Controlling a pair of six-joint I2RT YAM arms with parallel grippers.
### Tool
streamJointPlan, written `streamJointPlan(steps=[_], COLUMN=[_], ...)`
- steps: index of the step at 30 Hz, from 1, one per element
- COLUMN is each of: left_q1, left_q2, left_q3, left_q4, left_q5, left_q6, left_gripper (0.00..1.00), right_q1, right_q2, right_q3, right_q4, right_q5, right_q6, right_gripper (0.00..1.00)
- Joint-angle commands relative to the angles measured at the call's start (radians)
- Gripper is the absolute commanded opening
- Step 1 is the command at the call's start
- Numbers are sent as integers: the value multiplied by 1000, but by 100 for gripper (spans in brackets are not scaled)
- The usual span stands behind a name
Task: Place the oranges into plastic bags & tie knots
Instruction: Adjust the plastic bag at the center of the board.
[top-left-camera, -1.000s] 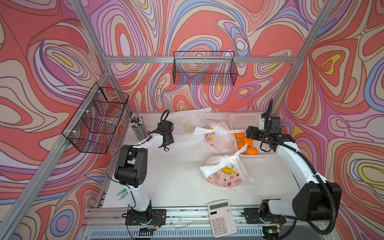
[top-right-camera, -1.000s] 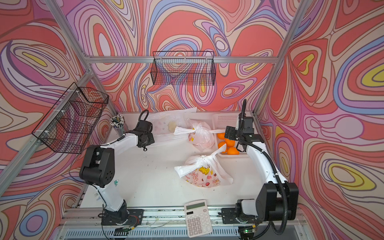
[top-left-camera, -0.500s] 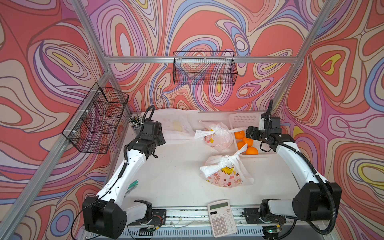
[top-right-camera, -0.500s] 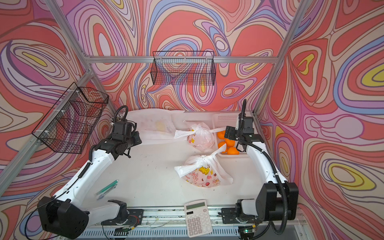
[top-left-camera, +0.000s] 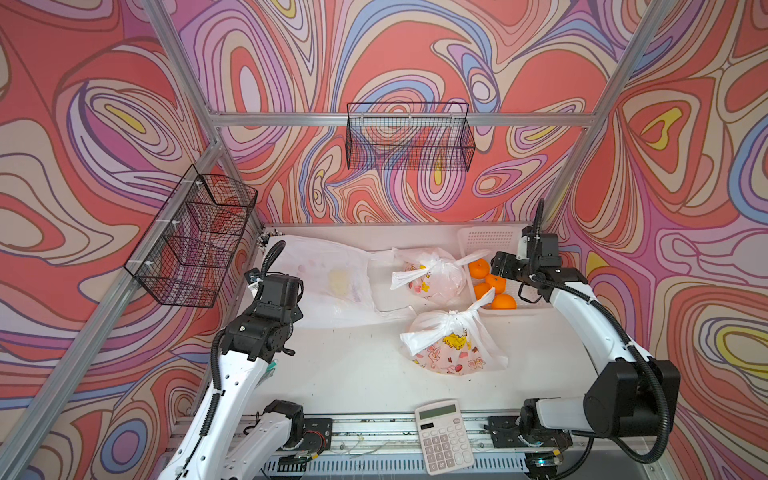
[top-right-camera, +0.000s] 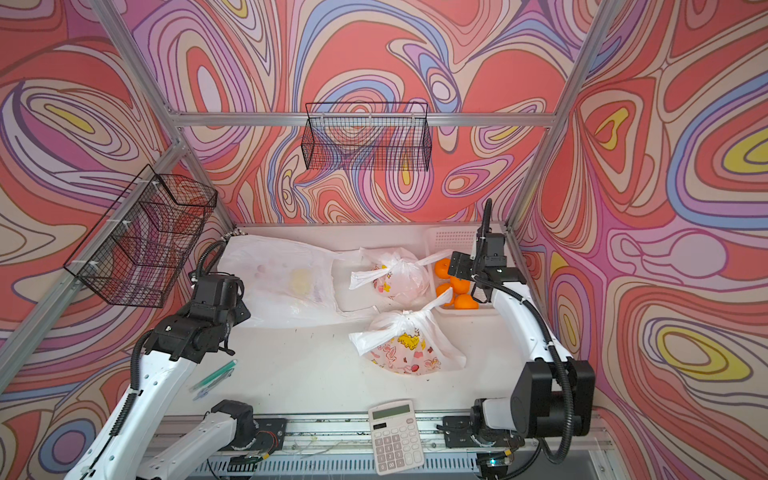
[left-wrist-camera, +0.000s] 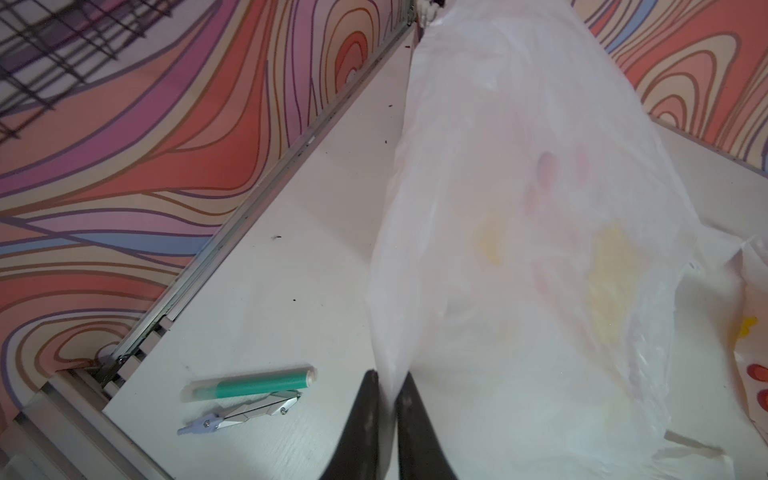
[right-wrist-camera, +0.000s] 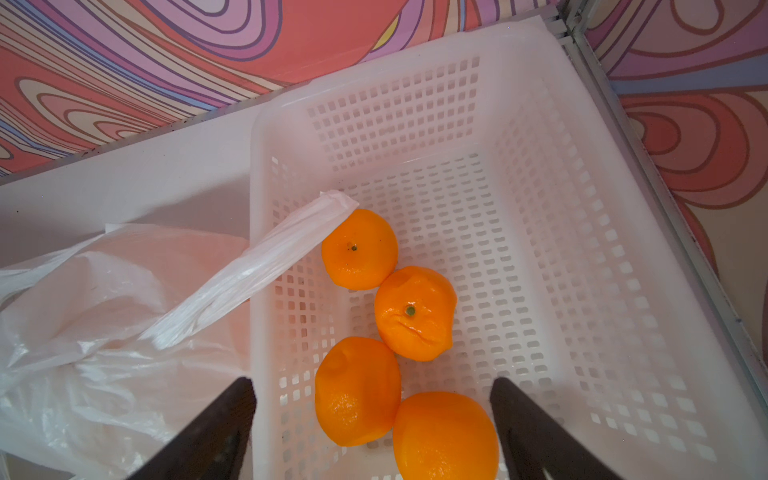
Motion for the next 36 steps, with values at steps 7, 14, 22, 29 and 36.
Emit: streamJointPlan(steps=[7, 14, 22, 29, 36], left_q1=[13, -168, -296, -309, -315], left_q2=[95, 253, 549, 794, 976], left_q3=[76, 132, 137, 242, 325], left_q4=[21, 92, 385, 409, 414], left_q5=[-38, 67, 323, 363, 427], left_q6=[129, 183, -36, -184, -208], left_gripper=[59, 62, 66, 69, 70], right_q1=[-3, -3, -3, -3, -3], right_q2=[2, -4, 10, 7, 15], right_q3=[11, 2, 5, -13, -23], right_q4=[-7, -7, -4, 0, 5], right_q5=[1, 2, -8, -11, -14], right_q6=[-12, -14, -17, -20, -19], right_gripper=[93, 93, 93, 93, 93])
